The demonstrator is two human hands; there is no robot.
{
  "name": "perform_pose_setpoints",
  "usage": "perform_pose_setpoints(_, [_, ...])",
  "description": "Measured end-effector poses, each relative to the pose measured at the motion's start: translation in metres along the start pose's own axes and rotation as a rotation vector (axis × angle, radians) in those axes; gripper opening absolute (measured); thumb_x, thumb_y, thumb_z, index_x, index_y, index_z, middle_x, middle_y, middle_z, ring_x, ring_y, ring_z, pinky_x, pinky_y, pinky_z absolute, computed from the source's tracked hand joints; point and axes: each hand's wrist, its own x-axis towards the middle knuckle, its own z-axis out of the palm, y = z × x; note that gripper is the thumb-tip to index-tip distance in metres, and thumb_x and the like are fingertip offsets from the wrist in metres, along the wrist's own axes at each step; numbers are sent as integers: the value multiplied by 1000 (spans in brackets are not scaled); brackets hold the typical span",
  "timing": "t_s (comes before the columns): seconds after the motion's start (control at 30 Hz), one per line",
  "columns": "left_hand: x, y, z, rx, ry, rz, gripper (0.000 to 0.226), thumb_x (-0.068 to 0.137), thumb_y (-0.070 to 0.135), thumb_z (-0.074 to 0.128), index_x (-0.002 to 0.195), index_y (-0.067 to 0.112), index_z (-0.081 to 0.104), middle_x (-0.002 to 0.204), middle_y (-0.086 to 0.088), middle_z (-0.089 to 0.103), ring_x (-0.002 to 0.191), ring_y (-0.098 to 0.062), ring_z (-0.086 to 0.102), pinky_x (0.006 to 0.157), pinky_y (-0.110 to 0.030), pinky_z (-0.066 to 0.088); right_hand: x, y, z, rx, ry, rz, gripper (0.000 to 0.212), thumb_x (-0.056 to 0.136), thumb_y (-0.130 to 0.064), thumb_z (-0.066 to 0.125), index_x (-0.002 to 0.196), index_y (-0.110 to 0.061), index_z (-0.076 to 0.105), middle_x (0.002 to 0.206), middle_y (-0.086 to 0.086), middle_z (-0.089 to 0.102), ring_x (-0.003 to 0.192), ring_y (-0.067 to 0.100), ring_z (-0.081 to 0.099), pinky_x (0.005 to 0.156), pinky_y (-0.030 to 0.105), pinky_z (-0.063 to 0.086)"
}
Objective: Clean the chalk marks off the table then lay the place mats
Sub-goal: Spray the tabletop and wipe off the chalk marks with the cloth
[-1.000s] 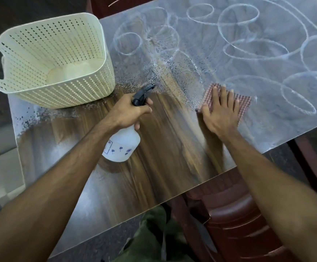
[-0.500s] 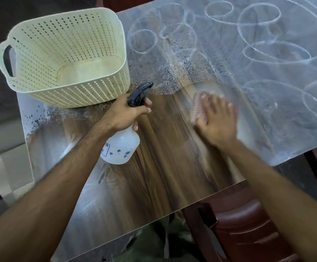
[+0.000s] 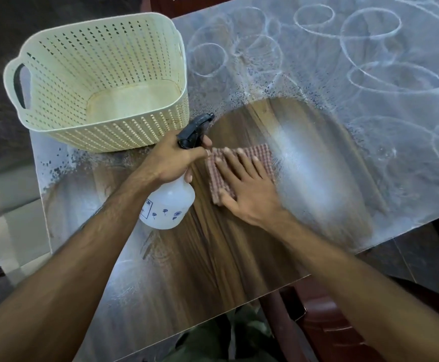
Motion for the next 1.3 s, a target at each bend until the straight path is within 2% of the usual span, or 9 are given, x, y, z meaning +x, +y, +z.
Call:
perform_pose_setpoints(0.13, [0,-1,1,17,-5,-5,12,91,14,65,103,11,65,103,-8,71,39,-23,48,57,-32,50,-12,85,-15,-39,62,224,74,94,-63,13,158,-26,9,165,5,8,151,28,9,122,53,7])
perform_pose_setpoints(0.27, [-1,-2,4,29,2,0,12,91,13,65,103,11,65,105,-5,70,39,-22,47,56,-32,51,41,117,-35,44,98,507,74,95,-60,7,158,-23,4,166,8,-2,152,29,-4,121,55,3])
perform_pose_setpoints(0.37, [-2,1,7,42,12,10,12,90,15,65,102,13,66,105,-10,71,38,-19,48,59,-30,52,71,68,-32,50,74,381,79,91,-65,-3,158,-22,1,165,10,-5,151,33,-6,120,58,1])
perform_pose_setpoints(0.5, [-3,14,15,60,0,41,18,86,23,66,97,9,66,97,-35,65,39,-22,50,63,-30,50,27,-9,-8,62,63,97,67,98,-56,10,158,-25,13,165,6,5,152,28,1,121,53,7])
perform_pose_setpoints(0.63, [-3,25,31,39,-15,42,12,90,13,65,101,11,66,102,-22,70,37,-19,47,55,-29,49,-66,6,12,44,-18,25,66,98,-59,11,158,-31,5,165,-2,-1,153,22,-2,123,47,-2])
perform_pose_setpoints(0.87, [-11,34,76,58,-90,57,12,90,14,66,102,11,66,103,-9,70,38,-21,49,59,-34,49,-128,175,-17,8,72,580,71,94,-62,6,158,-31,1,165,3,-2,152,25,-1,123,49,1])
perform_pose_setpoints(0.97, [-17,39,99,79,-102,79,11,90,14,66,101,11,66,100,-7,71,38,-22,50,58,-34,49,-109,176,-22,59,100,672,73,94,-59,9,158,-26,5,166,5,0,152,28,-1,122,52,-1])
perform_pose_setpoints(1.17, [-44,55,152,97,-114,84,12,90,12,66,101,9,64,101,-14,70,37,-22,49,56,-35,49,-149,75,15,49,98,244,67,99,-56,17,158,-24,13,165,5,6,152,28,3,122,53,6])
perform_pose_setpoints(1.3, [-67,59,175,69,-76,80,15,90,11,66,104,6,64,105,-14,68,37,-21,48,51,-31,49,-185,108,15,13,65,128,69,95,-62,18,156,-29,21,163,0,18,151,24,16,122,47,12])
